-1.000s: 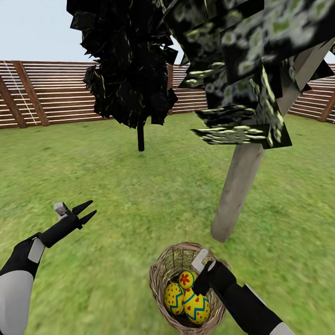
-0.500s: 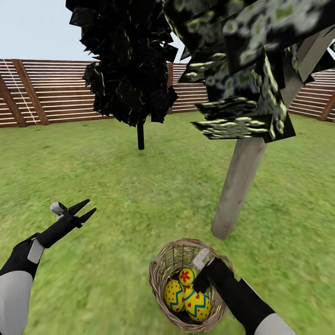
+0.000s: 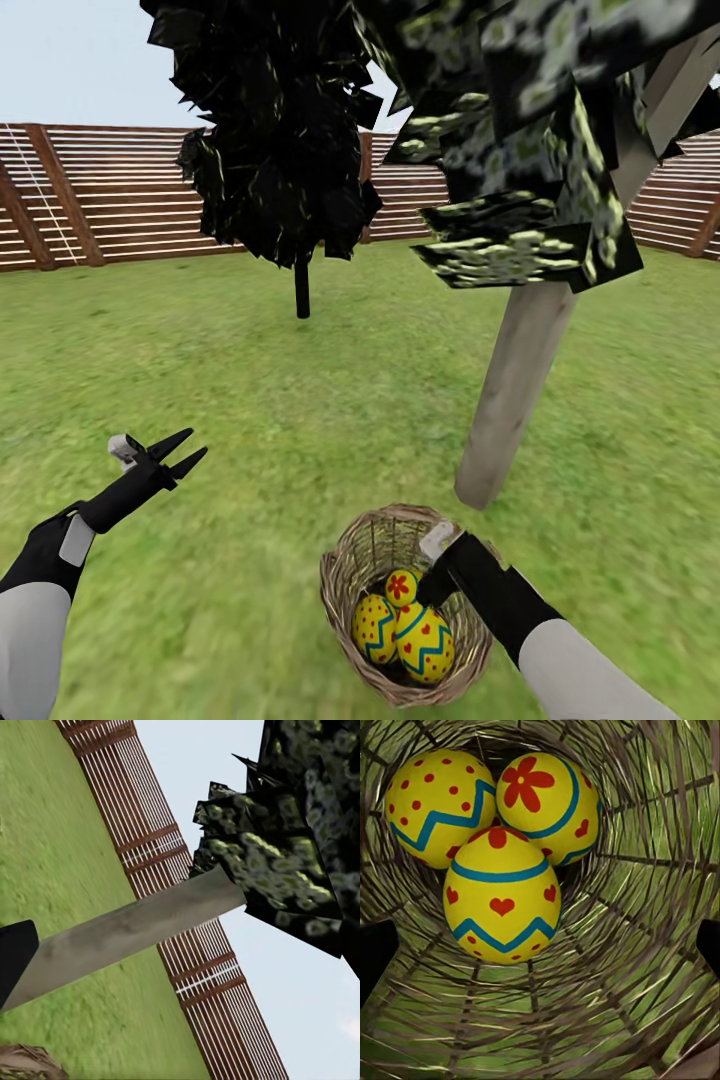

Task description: Take the three Easter eggs out of the wicker basket on the lawn in the garden, then place them on the lawn next to a single tree (choose any tree) so that all three eggs are next to the same tree and none are left in the basket.

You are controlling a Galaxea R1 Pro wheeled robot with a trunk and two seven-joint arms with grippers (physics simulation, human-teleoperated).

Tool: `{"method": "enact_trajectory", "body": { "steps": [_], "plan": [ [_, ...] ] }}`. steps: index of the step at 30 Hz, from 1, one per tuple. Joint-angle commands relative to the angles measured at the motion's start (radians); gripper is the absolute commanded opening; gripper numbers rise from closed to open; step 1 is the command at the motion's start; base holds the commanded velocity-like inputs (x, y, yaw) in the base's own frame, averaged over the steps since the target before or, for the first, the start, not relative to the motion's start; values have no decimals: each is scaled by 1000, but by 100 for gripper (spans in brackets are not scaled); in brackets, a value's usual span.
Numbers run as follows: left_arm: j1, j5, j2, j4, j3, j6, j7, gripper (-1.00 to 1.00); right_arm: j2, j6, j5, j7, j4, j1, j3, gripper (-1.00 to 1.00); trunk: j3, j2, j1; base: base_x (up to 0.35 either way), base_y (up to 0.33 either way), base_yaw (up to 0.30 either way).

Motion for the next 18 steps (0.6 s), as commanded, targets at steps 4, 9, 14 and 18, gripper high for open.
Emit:
{"method": "enact_trajectory", "body": {
  "steps": [4,9,14,18],
  "plan": [
    [-1,0,0,1,1,11,-3,100,15,-1,11,8,68,-28,-38,100,-13,-29,15,0,0,0],
    [-1,0,0,2,1,11,-3,100,17,-41,11,11,102,-57,-47,100,-29,-64,34,0,0,0],
    [-1,0,0,12,3,11,-3,100,18,-61,14,14,101,-59,-48,100,-45,-99,54,0,0,0],
    [-1,0,1,15,3,11,-3,100,18,-63,14,14,96,-59,-48,100,-57,-127,69,0,0,0]
  ]
}}
